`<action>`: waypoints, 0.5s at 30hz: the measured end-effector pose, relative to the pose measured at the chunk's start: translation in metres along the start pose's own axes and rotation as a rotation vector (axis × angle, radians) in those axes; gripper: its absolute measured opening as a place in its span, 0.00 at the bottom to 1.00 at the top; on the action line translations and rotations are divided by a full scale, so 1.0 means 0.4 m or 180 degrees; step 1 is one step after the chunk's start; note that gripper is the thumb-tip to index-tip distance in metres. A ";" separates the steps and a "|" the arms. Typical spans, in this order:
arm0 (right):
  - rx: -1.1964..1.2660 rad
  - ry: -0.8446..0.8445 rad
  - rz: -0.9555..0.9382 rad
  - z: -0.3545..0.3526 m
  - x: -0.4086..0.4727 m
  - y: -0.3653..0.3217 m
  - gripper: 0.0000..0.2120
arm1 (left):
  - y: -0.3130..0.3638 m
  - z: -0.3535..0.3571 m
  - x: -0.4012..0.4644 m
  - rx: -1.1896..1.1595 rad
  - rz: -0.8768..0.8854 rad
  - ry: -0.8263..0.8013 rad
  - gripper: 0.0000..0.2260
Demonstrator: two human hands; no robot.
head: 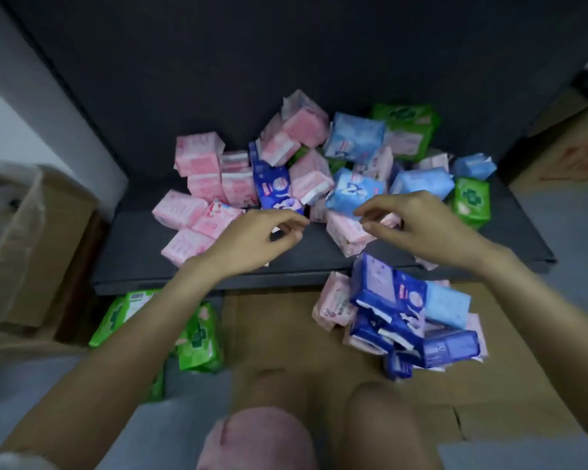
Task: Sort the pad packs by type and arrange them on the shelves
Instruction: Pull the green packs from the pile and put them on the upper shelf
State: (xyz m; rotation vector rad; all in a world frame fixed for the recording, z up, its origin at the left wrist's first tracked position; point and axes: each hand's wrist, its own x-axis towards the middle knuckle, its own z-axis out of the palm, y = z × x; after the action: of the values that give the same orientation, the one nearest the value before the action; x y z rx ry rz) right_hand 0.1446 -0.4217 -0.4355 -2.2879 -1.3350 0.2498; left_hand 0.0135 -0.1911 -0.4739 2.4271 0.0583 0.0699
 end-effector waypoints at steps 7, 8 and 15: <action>0.0071 0.0950 -0.0483 -0.354 -0.037 -0.044 0.09 | 0.288 -0.159 0.135 -0.0635 0.1211 0.0840 0.10; 0.0055 0.1153 -0.0622 -0.393 -0.034 -0.050 0.08 | 0.324 -0.182 0.155 -0.0585 0.1426 0.1122 0.11; -0.0480 0.2405 -0.1207 -0.660 0.013 -0.088 0.08 | 0.565 -0.370 0.308 0.0506 0.2617 0.2312 0.08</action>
State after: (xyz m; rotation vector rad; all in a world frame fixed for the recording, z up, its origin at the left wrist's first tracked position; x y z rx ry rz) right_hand 0.2215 -0.4842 -0.1882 -1.8658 -1.3364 -0.7829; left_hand 0.1321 -0.2577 -0.2098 2.2886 -0.6239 1.3372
